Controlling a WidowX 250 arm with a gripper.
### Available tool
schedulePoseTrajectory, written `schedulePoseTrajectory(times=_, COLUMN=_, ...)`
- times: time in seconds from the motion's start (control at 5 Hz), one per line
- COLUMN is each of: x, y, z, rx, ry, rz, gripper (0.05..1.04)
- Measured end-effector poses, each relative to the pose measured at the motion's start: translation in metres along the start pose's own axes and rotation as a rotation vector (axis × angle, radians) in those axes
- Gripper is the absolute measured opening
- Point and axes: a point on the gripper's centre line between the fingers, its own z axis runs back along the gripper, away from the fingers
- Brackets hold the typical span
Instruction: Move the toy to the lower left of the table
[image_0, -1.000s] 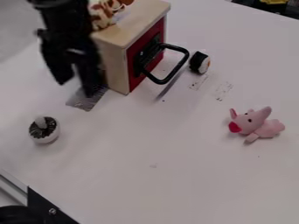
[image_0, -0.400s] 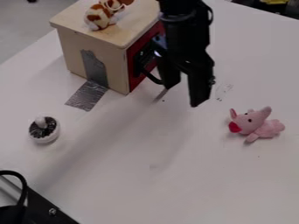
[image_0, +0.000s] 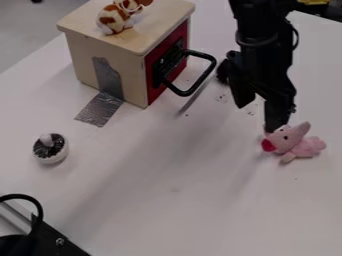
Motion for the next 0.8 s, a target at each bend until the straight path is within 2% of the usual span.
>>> schedulePoseTrajectory(times=0.4, x=0.014, y=-0.013, z=-0.038, rx=0.015, ry=-0.073, rz=-0.090, gripper=1.000)
schedulePoseTrajectory(times=0.6, x=0.014, y=-0.013, z=-0.061, rx=0.005, ry=-0.097, rz=-0.100, gripper=1.000)
schedulePoseTrajectory(times=0.8, x=0.021, y=-0.009, z=-0.073, rx=0.008, ry=-0.103, rz=-0.113, gripper=0.964)
